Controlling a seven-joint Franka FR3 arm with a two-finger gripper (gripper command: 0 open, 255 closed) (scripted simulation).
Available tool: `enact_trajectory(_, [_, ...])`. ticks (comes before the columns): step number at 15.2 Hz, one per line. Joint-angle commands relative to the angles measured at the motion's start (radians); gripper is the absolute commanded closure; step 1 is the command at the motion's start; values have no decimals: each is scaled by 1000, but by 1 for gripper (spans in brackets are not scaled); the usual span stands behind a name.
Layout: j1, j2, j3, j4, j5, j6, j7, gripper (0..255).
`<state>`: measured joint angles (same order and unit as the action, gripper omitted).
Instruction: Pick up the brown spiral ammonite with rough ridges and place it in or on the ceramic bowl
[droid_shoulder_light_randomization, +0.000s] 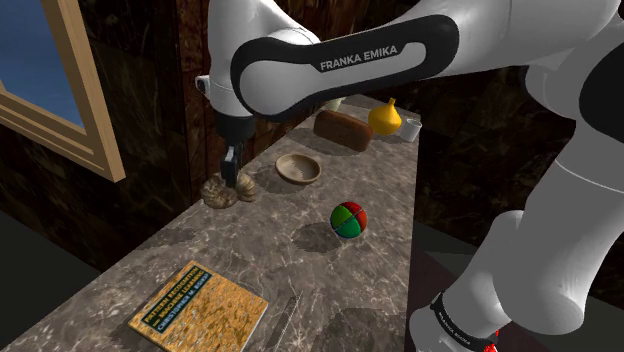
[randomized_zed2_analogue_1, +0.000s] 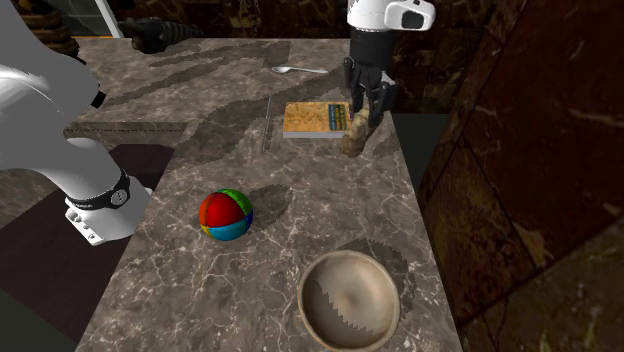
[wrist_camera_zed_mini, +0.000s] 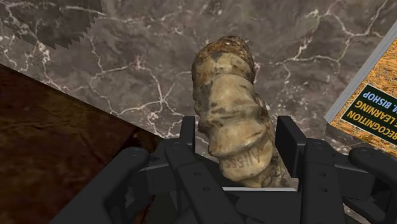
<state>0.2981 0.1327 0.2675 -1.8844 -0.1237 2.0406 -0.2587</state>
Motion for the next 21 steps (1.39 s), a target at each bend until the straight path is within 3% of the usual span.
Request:
enact_trajectory(1, [0, -8, 1, 19, 4, -27, -4, 255])
enact_trajectory(5, [0, -19, 1, 56, 9, -74, -10, 255])
enact_trajectory(13, [-103, -93, -82, -4, 42, -70, -206, 255])
enact_trajectory(21, [-199, -106, -171, 12, 57, -86, -399, 255])
